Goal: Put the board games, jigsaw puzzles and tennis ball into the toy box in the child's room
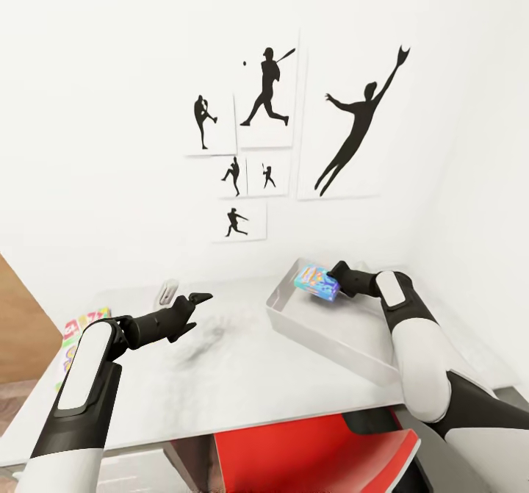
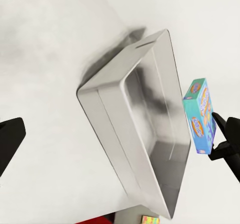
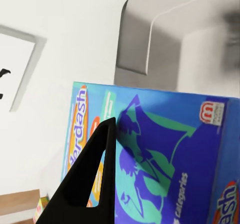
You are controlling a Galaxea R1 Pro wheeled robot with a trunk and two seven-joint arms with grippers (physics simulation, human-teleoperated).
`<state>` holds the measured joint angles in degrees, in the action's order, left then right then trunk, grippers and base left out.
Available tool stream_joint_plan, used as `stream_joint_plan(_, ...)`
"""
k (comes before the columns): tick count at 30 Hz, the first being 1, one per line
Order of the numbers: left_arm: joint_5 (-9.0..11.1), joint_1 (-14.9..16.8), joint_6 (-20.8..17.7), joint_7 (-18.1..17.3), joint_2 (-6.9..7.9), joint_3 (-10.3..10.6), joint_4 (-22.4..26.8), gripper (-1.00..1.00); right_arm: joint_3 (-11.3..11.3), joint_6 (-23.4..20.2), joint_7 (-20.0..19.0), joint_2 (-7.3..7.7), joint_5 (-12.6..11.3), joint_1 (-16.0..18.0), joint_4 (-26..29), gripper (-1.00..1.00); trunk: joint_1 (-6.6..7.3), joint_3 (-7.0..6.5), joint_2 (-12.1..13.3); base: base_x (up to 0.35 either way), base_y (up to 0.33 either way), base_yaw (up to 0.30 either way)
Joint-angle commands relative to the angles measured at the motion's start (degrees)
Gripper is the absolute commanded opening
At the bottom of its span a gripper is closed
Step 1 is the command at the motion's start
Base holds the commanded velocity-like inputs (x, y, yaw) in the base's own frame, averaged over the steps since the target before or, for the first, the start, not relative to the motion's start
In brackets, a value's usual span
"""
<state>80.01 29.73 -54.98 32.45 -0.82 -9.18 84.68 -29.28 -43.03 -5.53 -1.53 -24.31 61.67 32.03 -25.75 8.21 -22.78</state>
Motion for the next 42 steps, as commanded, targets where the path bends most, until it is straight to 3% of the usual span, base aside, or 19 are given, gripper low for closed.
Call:
stream_joint_plan(1, 0.6, 0.1, -0.2, 0.6, -0.06, -0.1, 0.0, 1.0, -0.5, -0.4, -0.5, -0.11, 0.3, 0.1, 0.1, -1.0, -0.03, 0.22, -0.1, 0.0, 0.0, 0.0)
stream_joint_plan(22, 0.8, 0.0, -0.3, -0.4, -0.06, -0.1, 0.9, 1.0, -0.5, -0.3, -0.6, -0.28, 0.4, 0.6, 0.0, -1.0, -0.03, 2.17, -0.1, 0.0, 0.0, 0.0)
stream_joint_plan(26, 1.2, -0.3, -0.6, -3.6, -0.06, -0.1, 3.2, 1.0, -0.5, -0.1, -0.6, -0.3, 0.4, 0.6, 0.1, -1.0, -0.03, 2.4, -0.1, 0.0, 0.0, 0.0)
stream_joint_plan(30, 2.9, -0.6, -1.2, -10.8, 0.07, 0.1, 5.7, 1.0, -0.5, 0.0, -0.6, -0.32, 0.4, 0.6, 0.1, -1.0, -0.03, 2.51, -0.1, 0.0, 0.0, 0.0)
stream_joint_plan(31, 2.9, -0.6, -1.2, -10.8, 0.07, 0.1, 5.7, 1.0, -0.5, 0.0, -0.6, -0.32, 0.4, 0.6, 0.1, -1.0, -0.03, 2.53, -0.1, 0.0, 0.0, 0.0)
stream_joint_plan(34, 4.0, -0.7, -1.8, -15.2, 0.31, 0.3, 6.5, 1.0, -0.4, 0.1, -0.6, -0.32, 0.4, 0.6, 0.1, -1.0, -0.03, 2.57, -0.1, 0.0, 0.0, 0.0)
stream_joint_plan(42, 4.8, -0.8, -2.3, -18.7, 0.54, 0.3, 7.0, 1.0, -0.4, 0.1, -0.6, -0.33, 0.4, 0.7, 0.1, -1.0, -0.03, 2.68, -0.1, 0.0, 0.0, 0.0)
